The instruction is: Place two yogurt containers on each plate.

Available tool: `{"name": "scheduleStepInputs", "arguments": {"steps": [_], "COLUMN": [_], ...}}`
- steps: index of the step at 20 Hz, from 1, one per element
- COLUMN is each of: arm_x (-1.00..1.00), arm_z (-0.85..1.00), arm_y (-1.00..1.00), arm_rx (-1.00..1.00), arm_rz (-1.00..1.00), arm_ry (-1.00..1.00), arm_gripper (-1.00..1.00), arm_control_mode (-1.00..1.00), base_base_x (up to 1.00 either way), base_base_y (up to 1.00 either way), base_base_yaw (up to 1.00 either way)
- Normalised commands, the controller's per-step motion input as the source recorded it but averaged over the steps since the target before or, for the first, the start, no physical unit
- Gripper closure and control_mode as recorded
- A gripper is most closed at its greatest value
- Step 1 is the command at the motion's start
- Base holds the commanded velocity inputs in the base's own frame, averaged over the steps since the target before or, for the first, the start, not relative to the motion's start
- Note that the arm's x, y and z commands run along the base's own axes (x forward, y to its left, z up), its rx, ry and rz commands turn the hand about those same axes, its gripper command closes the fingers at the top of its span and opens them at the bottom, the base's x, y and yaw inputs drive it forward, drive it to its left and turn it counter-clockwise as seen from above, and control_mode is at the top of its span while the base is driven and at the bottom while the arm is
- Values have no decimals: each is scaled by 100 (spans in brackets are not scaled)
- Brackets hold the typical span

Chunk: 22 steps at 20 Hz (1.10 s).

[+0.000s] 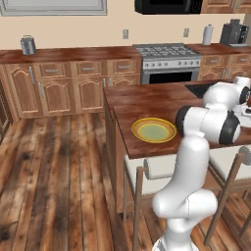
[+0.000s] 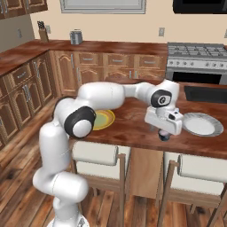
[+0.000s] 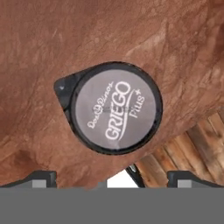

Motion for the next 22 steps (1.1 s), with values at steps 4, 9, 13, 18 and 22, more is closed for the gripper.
{"name": "scheduleStepInputs", "arguments": {"steps": [4,9,13,18,22], "arm_x": [23,23,16,3,-11], "arm_z": [-9,-14,-23,-29,-28], "arm_y": [-12,-5,-1,0,0], "arm_rx": [6,2,0,0,0], "arm_rz": [0,0,0,0,0], "arm_ry": [0,0,0,0,0], "arm_gripper": [-100,-100,-100,-100,-100], "arm_control_mode": [-100,-100,-100,-100,-100], "base_base_x": [0,0,0,0,0], "base_base_y": [0,0,0,0,0], "base_base_yaw": [0,0,0,0,0]}}
